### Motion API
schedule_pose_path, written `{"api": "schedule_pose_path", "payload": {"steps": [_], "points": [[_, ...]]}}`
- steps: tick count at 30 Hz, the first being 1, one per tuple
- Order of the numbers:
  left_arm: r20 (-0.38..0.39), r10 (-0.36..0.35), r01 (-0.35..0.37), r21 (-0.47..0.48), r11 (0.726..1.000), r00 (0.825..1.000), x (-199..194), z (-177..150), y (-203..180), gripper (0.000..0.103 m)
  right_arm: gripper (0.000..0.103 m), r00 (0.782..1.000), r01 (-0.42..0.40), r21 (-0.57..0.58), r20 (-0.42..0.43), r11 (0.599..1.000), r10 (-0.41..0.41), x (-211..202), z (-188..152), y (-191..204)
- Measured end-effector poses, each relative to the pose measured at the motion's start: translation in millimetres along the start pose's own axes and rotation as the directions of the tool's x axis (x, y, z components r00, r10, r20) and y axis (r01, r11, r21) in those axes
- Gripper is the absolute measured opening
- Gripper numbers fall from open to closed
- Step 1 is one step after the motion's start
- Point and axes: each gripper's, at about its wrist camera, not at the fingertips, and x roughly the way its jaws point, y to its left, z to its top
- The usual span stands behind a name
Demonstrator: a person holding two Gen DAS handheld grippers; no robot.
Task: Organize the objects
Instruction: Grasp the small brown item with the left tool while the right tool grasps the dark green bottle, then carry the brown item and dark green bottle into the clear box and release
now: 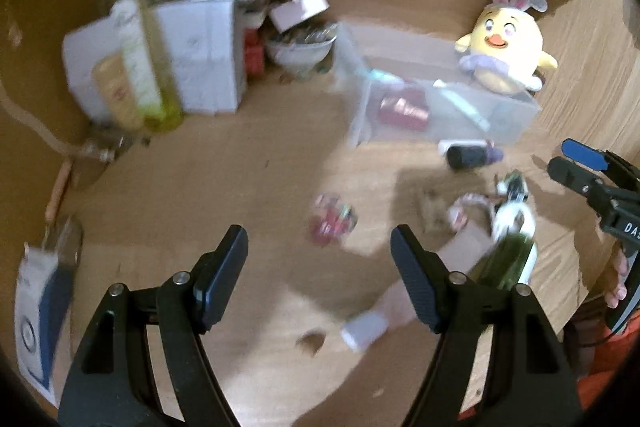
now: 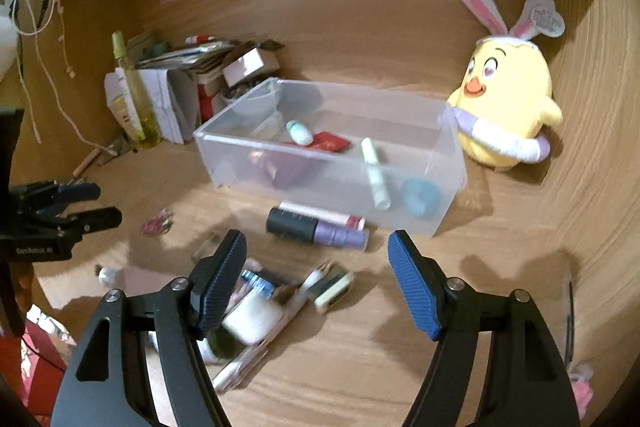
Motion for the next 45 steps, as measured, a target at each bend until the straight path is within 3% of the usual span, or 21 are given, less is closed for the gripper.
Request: {"api": "schedule_pose_path", "payload": {"steps": [7,10,21,30,38,45], "points": [[-0.014,0.001,-0.002,-0.069,0.998,1.0,-8.2,-38.0,19.6,0.072,0.07,0.998,-0.065,0.038,-0.019,0.997,0.066,-8.0,-18.9,13.3],[-0.016,0.002,-0.003,-0.061,0.998,1.0,-10.6,-49.4,16.8,0.061,0.07,0.994,-0.101,0.043,-0.028,0.994,0.102,-10.9,-26.3,22.9],[-0.005,-0.005,0.005,-0.012,1.0,1.0,-2.6,-62.5,12.3,0.042,0.07,0.988,-0.138,-0.004,-0.073,0.99,0.137,-11.3,-50.4,58.4],[0.031,-0.019,0.018,0.026,1.0,0.999,-1.8,-66.1,6.1,0.013,0.069,0.983,-0.147,0.01,-0.11,0.989,0.147,1.4,-58.8,61.7],[0.038,-0.027,0.027,0.009,1.0,0.999,-1.6,-66.0,4.3,0.013,0.056,0.976,-0.169,0.016,-0.135,0.985,0.17,14.7,-60.0,63.3],[0.035,-0.032,0.033,-0.016,0.999,0.999,-2.1,-63.8,6.7,0.013,0.055,0.978,-0.176,0.01,-0.109,0.984,0.176,13.1,-59.3,63.7]]}}
